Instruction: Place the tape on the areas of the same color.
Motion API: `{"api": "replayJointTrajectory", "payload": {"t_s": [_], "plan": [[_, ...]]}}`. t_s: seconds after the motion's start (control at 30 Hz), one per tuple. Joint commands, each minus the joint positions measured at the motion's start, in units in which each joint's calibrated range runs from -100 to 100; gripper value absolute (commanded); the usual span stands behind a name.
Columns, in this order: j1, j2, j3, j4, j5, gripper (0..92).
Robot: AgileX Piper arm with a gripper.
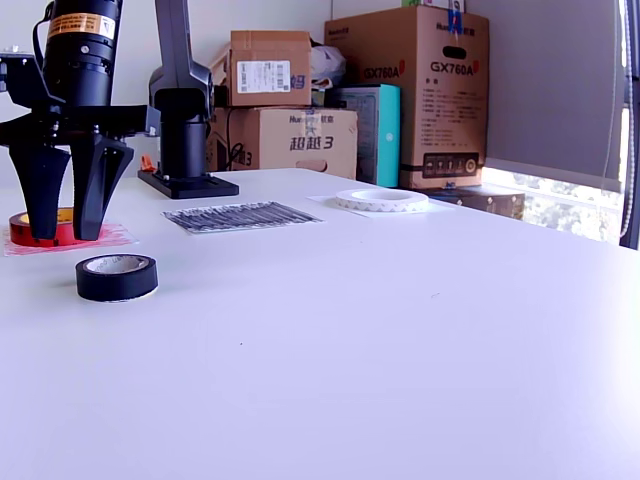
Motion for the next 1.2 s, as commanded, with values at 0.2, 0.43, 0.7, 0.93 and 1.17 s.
{"api": "replayJointTrajectory", "payload": {"t_s": [0.2, 0.43, 0.7, 0.93, 1.17], "plan": [[0.4, 1.6, 0.3, 0.5, 0.3, 52.3], [0.8, 1.8, 0.3, 0.5, 0.2, 52.3], [0.8, 1.9, 0.3, 0.5, 0.1, 52.3], [0.8, 1.9, 0.9, 0.5, -0.1, 52.3], [0.8, 2.7, 0.9, 0.5, -0.1, 52.3]]}}
